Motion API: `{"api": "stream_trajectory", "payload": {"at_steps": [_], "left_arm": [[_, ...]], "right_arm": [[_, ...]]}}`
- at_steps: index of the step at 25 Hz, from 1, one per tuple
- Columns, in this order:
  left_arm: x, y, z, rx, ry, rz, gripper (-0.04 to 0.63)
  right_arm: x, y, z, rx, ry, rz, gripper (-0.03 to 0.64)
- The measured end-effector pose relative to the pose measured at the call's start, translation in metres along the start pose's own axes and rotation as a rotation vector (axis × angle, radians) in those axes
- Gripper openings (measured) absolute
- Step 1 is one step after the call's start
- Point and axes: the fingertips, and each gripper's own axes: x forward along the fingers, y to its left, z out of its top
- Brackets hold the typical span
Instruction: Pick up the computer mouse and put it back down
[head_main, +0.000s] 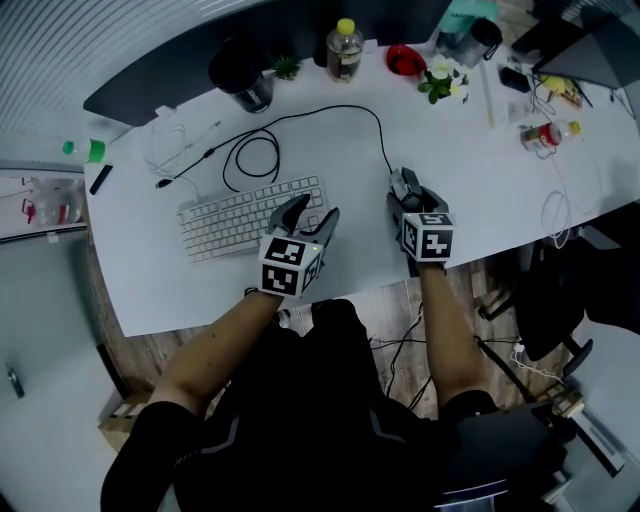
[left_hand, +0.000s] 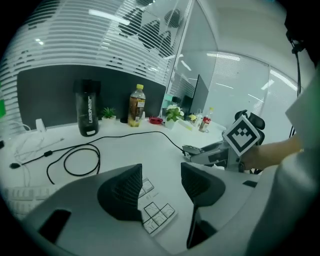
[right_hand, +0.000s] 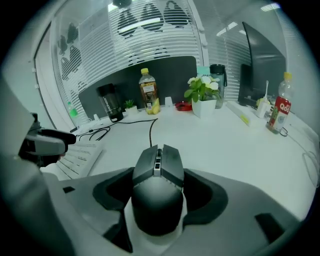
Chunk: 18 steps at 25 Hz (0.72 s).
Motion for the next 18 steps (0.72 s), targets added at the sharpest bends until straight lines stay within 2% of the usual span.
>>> {"api": "stream_trajectory", "payload": {"at_steps": [7, 18], "left_arm": [[0.0056, -0.0039, -0.0038, 0.017, 0.021, -0.004, 0.259], [0.0003, 0.0051, -0.0088, -0.011, 0.016, 0.024, 0.259]], "right_arm": [[0.0087, -0.0025, -0.0112, -0.023, 0.013, -0.01, 0.293], [0.0098, -0.0013, -0.0113, -0.075, -0.021, -0.041, 0.297]]}}
